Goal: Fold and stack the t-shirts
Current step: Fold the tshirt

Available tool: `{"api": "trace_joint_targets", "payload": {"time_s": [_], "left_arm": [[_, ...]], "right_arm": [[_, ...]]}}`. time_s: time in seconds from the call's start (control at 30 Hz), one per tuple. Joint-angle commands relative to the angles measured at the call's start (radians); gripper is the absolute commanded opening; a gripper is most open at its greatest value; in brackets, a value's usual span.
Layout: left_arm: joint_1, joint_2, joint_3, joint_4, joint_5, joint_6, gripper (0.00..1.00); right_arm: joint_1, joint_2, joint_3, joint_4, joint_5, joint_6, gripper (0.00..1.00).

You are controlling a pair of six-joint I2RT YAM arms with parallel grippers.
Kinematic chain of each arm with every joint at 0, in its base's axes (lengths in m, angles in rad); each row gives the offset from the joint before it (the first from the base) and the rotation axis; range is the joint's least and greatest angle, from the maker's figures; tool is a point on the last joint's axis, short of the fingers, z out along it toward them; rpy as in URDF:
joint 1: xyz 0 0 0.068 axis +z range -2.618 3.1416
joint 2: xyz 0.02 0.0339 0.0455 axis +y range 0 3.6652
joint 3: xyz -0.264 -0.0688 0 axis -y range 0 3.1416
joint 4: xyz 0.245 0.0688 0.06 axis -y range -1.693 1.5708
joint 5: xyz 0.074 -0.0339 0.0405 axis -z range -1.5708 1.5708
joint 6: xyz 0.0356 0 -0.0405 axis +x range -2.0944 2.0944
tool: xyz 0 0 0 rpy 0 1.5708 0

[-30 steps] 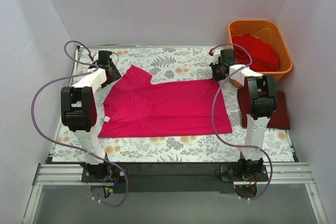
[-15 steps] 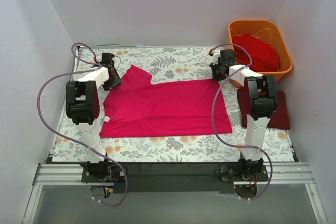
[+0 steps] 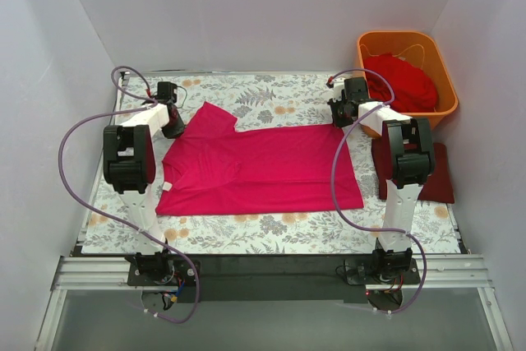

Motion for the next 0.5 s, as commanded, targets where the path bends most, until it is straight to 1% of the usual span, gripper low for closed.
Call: {"api": "trace_joint_targets", "payload": {"time_s": [0.0, 0.13, 0.23, 0.47], "left_arm": [[0.004, 0.056, 0.032, -0.019, -0.001, 0.046, 0.0], [0.007, 0.096, 0.093, -0.049, -0.014, 0.065, 0.0], [0.007, 0.096, 0.1, -0.047, -0.004, 0.071, 0.0], [0.007, 0.016, 0.063, -0.023, 0.031, 0.092, 0.0]], "right_arm": [[0.003, -0.023, -0.014, -0.052, 0.02, 0.007, 0.01], [0.003, -0.02, -0.003, -0.052, 0.043, 0.012, 0.01], [0.003, -0.026, 0.001, -0.052, 0.065, 0.02, 0.01], [0.003, -0.09, 0.006, -0.052, 0.053, 0.029, 0.01]]}}
